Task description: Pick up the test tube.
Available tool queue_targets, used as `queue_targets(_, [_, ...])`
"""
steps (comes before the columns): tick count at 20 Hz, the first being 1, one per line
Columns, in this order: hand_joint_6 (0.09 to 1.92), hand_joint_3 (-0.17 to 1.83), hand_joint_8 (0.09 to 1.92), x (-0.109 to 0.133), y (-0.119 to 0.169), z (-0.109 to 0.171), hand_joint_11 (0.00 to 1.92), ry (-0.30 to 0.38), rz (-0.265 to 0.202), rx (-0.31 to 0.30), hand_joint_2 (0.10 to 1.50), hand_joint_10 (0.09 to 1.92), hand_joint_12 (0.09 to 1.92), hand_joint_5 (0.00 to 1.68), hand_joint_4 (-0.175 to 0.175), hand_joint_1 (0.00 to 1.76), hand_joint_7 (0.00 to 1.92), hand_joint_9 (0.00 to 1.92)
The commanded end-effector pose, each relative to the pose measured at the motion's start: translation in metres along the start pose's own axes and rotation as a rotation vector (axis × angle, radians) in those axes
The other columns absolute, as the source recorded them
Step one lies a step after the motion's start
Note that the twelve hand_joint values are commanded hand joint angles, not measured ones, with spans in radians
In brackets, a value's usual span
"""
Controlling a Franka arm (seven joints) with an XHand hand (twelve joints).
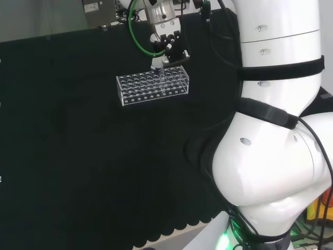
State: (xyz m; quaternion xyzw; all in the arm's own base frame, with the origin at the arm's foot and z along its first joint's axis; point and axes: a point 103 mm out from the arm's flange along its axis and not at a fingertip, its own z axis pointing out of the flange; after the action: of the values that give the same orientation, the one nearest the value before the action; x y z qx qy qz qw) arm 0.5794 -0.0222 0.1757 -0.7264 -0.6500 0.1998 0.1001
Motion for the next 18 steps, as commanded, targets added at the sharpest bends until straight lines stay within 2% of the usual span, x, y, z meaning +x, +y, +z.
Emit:
queue_targets(1, [0.7,0.28,0.44,-0.004,0.003,0.001,0.95,0.082,0.073,-0.132,0.89,0.5,1.12,1.17,-0.13,1.17,1.61,1.44])
queue_targets(3, [0.62,0.32,0.42,-0.006,0.005,-0.002,1.15,0.109,0.092,-0.157,0.85,0.52,0.94,1.23,-0.165,1.2,1.68,1.52])
queue_targets(5, [0.55,0.38,0.42,-0.008,0.007,-0.007,1.23,0.128,0.098,-0.166,0.8,0.51,0.85,1.28,-0.174,1.21,1.72,1.58])
queue_targets(14, [0.51,0.48,0.42,-0.015,0.004,-0.026,1.25,0.174,0.102,-0.178,0.74,0.5,0.81,1.32,-0.175,1.22,1.75,1.62])
queue_targets(18, [0.5,0.51,0.43,-0.019,0.002,-0.037,1.25,0.209,0.101,-0.141,0.72,0.5,0.81,1.33,-0.175,1.22,1.75,1.62])
